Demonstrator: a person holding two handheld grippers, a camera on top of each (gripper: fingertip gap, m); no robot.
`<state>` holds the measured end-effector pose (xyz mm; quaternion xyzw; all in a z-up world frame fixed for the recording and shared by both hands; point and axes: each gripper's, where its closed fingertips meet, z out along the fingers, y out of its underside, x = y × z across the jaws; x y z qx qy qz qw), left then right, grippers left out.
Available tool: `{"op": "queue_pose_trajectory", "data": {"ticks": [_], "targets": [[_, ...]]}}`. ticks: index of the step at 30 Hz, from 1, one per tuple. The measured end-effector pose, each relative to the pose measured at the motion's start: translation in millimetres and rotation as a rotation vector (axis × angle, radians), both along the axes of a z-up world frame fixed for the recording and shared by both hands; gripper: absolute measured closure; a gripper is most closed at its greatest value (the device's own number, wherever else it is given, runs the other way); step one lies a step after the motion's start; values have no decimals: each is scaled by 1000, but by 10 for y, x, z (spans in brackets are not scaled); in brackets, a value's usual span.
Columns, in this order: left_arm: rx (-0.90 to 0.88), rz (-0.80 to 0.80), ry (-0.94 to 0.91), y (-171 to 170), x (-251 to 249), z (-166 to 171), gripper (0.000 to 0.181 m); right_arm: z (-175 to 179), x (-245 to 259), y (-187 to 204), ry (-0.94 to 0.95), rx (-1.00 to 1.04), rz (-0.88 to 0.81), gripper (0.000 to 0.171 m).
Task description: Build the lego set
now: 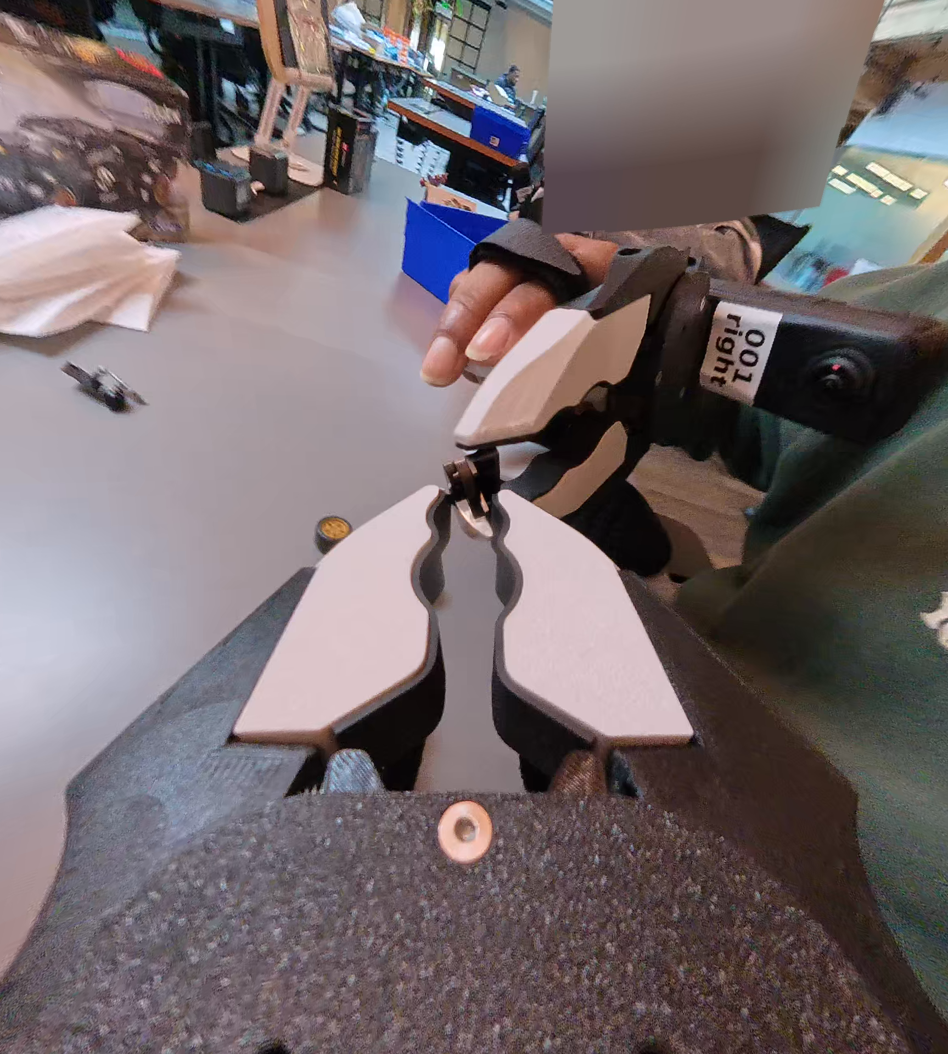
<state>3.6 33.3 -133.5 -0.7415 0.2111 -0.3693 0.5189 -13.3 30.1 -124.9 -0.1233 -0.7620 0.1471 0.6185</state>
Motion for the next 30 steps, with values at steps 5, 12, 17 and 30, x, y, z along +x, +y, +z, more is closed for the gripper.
{"op": "queue_pose_trajectory", "data": {"ticks": [5,12,17,30], "targets": [[210,173,357,38,-125,-45,173,2,81,28,-140,-606,-60,136],[453,389,897,119,-216,-143,172,-41,27,-56,-260,-1133,-203,141],[597,460,1091,109,-227,-72,173,-115,-7,36,-233,-1143,-271,151],[621,389,880,41,-136,39,140,84,100,55,-64,-1056,-39,165]]}}
